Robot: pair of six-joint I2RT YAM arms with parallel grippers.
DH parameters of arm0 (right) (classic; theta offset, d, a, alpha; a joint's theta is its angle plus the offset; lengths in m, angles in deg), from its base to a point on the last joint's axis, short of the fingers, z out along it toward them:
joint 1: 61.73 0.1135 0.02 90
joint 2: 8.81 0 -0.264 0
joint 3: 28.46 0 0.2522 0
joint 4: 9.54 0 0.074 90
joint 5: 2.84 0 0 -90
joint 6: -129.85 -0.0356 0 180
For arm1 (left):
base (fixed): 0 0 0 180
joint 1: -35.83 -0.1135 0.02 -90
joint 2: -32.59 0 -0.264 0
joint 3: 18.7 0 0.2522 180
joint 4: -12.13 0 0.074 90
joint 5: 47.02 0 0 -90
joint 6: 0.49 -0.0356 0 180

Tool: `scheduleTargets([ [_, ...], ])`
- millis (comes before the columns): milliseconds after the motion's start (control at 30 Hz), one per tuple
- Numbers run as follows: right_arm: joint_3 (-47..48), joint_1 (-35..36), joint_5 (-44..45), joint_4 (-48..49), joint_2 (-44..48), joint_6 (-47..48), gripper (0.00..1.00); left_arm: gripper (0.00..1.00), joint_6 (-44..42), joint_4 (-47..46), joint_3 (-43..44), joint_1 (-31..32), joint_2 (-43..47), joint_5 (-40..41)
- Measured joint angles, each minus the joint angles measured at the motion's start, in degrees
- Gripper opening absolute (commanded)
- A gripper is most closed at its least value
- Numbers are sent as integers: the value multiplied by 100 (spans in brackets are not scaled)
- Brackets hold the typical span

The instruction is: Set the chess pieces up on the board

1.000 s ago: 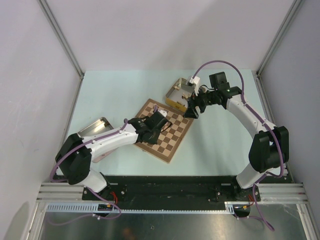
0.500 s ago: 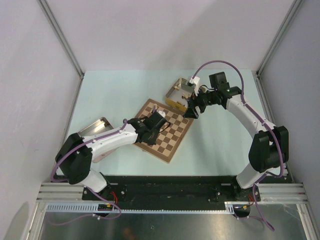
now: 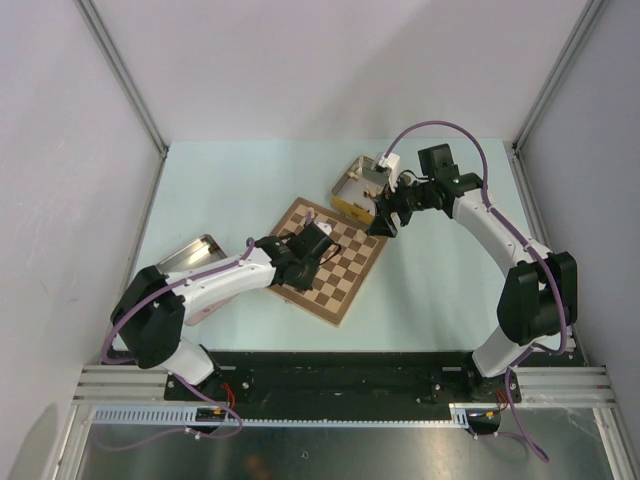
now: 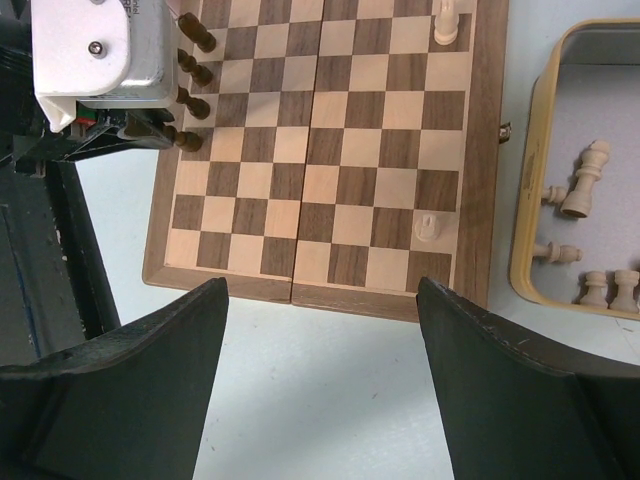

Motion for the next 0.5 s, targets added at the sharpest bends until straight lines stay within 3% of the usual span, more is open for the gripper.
scheduleTargets([
  [233,0,0,9,0,0,2,81,17,0,-2,0,-9,-20,-2],
  [500,0,0,9,-2,0,17,81,29,2,-2,0,-31,-22,-2],
])
